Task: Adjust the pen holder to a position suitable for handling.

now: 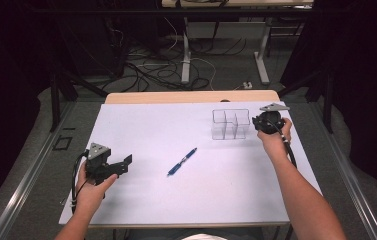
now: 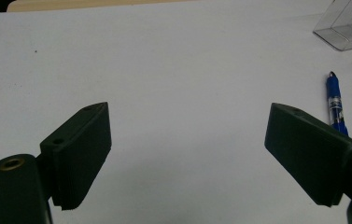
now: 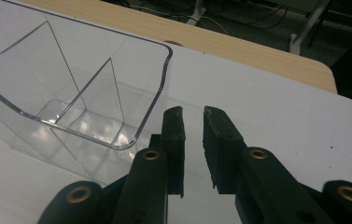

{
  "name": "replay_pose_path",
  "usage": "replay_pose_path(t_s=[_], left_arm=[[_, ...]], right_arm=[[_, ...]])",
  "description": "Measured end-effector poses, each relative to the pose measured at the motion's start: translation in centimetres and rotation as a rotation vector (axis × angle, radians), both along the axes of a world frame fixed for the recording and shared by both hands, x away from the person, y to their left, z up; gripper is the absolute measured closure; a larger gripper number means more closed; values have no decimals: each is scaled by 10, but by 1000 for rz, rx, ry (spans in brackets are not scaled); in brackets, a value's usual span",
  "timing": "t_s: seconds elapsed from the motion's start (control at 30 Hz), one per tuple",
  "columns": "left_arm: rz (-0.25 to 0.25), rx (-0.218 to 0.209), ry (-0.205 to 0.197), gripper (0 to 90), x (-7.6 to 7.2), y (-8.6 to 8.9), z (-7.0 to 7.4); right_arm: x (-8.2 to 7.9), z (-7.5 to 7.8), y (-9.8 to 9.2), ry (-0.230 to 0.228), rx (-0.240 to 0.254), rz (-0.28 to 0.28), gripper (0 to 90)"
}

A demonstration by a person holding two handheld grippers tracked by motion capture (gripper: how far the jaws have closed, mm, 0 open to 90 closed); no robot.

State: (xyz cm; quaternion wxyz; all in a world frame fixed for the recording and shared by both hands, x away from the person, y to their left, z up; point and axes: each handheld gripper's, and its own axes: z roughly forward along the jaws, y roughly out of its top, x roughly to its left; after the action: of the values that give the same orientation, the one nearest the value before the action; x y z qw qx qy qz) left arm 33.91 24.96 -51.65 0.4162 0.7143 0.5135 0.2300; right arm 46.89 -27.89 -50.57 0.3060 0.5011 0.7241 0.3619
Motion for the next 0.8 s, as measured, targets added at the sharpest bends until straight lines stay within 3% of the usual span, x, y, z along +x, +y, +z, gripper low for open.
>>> replay_pose_path(t_s=[0.23,0.37,0.5,0.8], left_arm=[[3,-1,2,148,1,0,-1],[6,-6,3,148,1,1,-1],[7,-6,5,149,1,2,-1],[7,-9,3,149,0,1,-1]], right_arm=[[12,-13,-4,30,67,15,897],[17,-19,-4,45,100,40,900],[20,-23,-2,50,98,72,900],[20,-26,-1,69,120,64,900]])
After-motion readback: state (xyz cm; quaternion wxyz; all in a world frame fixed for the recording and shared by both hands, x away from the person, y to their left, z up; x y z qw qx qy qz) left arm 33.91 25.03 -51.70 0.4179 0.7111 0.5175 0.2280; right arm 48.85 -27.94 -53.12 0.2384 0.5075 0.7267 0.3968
